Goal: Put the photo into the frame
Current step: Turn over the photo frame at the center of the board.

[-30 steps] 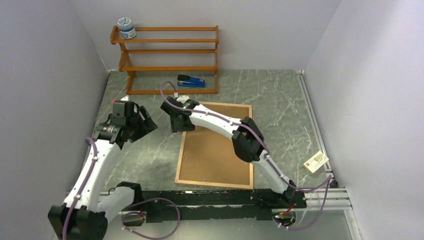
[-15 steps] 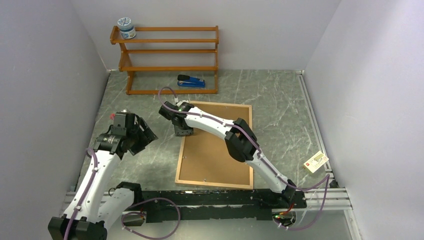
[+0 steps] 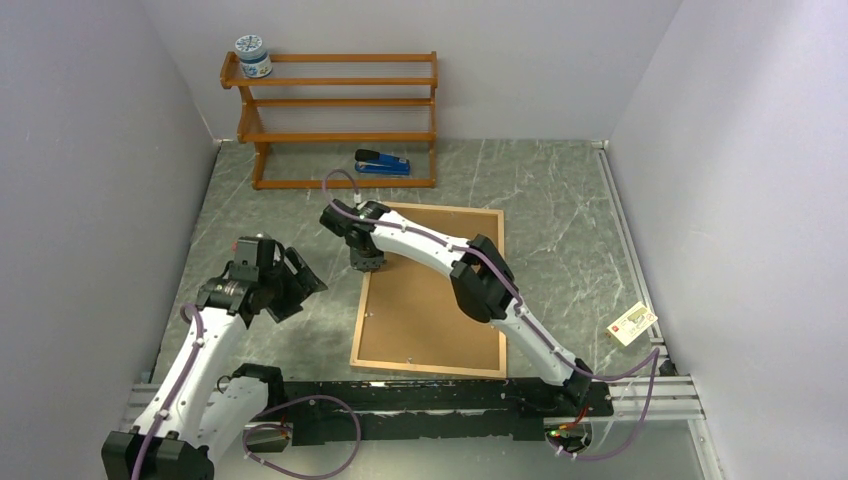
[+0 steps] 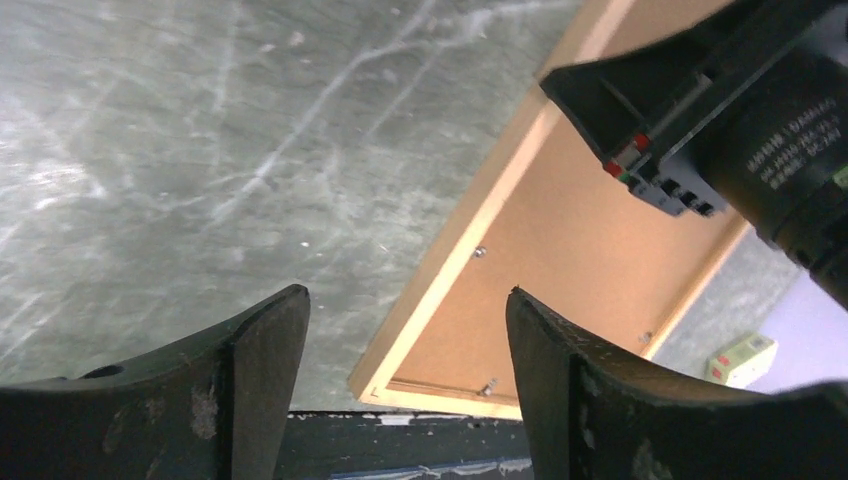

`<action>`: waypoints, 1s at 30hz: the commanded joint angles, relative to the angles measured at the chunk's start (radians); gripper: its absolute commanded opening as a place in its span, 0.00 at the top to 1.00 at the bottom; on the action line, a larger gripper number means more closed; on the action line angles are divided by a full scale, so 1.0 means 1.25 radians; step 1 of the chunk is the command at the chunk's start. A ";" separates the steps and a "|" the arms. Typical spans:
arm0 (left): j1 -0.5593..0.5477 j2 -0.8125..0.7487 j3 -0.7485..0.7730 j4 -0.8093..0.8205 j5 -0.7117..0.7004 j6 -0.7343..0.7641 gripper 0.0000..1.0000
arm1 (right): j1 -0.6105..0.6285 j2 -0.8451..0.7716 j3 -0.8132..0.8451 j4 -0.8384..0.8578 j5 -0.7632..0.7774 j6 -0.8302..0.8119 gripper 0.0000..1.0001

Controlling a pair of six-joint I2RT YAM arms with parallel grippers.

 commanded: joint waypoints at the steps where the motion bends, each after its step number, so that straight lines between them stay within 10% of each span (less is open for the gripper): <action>1: 0.003 0.003 -0.016 0.099 0.135 0.013 0.22 | -0.013 -0.052 -0.032 0.036 -0.064 0.035 1.00; 19: 0.003 0.092 0.038 0.143 0.561 0.180 0.08 | -0.019 -0.357 -0.182 0.171 -0.120 0.142 1.00; 30: 0.003 0.106 0.042 0.145 0.661 0.176 0.29 | -0.020 -0.372 -0.180 0.193 -0.116 0.162 1.00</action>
